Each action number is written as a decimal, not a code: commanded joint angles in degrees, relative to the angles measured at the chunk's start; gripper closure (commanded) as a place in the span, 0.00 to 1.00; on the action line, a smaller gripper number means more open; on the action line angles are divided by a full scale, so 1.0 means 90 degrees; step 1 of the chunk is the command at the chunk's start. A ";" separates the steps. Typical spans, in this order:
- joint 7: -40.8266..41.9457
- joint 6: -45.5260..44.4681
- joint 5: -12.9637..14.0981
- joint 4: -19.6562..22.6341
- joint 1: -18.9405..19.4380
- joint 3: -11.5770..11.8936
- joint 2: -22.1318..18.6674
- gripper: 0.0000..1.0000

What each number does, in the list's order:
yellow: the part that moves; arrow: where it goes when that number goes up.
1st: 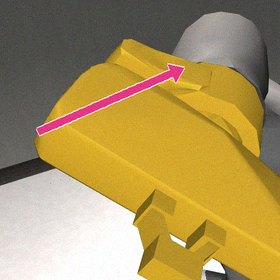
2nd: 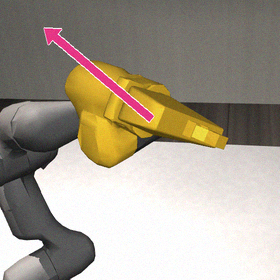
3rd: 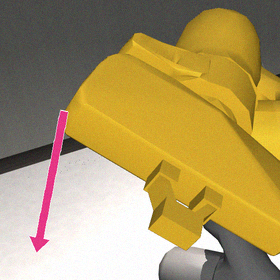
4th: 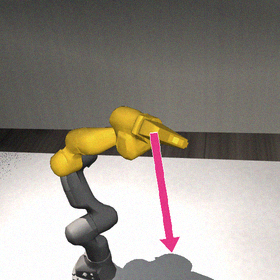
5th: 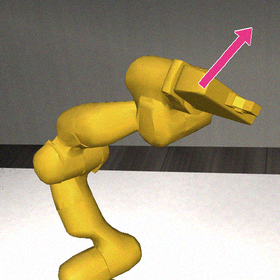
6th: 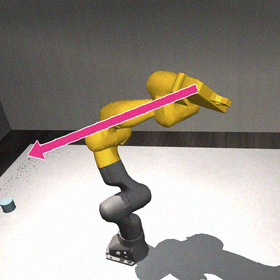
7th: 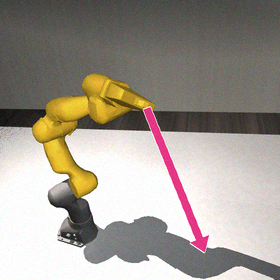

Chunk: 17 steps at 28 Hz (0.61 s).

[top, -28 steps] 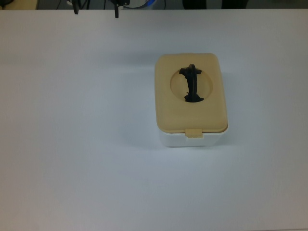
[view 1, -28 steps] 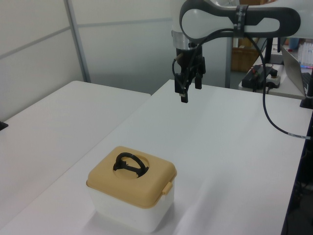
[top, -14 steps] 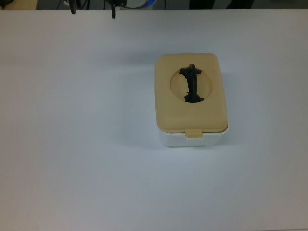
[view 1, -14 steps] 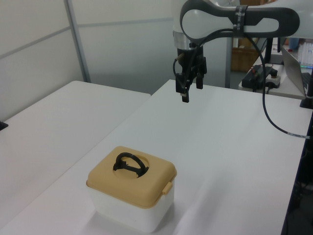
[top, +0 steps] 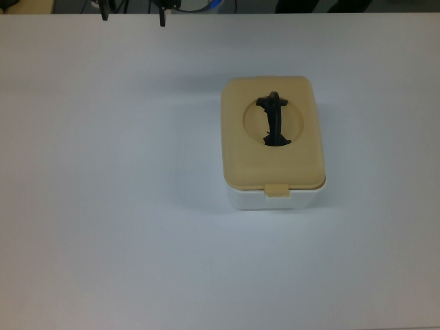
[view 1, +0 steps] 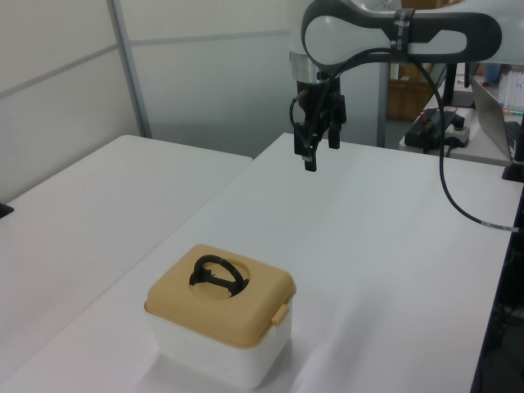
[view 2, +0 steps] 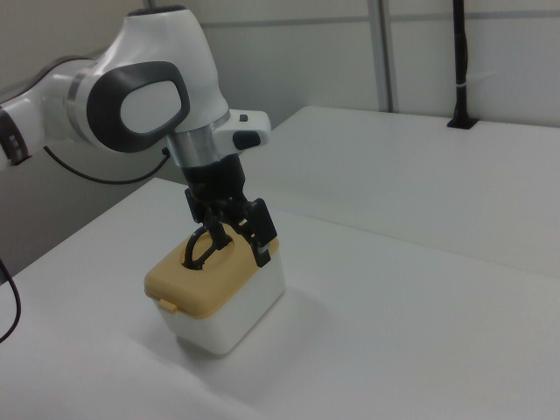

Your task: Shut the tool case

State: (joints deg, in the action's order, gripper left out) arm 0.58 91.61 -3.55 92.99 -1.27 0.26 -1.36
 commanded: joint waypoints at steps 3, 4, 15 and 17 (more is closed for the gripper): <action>0.0102 -0.0072 0.0053 0.0009 0.0004 0.0030 -0.0024 0.00; 0.0102 -0.0072 0.0053 0.0009 0.0004 0.0030 -0.0024 0.00; 0.0102 -0.0043 0.0063 0.0009 0.0004 0.0030 -0.0015 0.00; 0.0102 -0.0043 0.0063 -0.0001 0.0014 0.0030 -0.0005 0.00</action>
State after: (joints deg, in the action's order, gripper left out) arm 0.58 91.61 -3.55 93.00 -1.27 0.26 -1.34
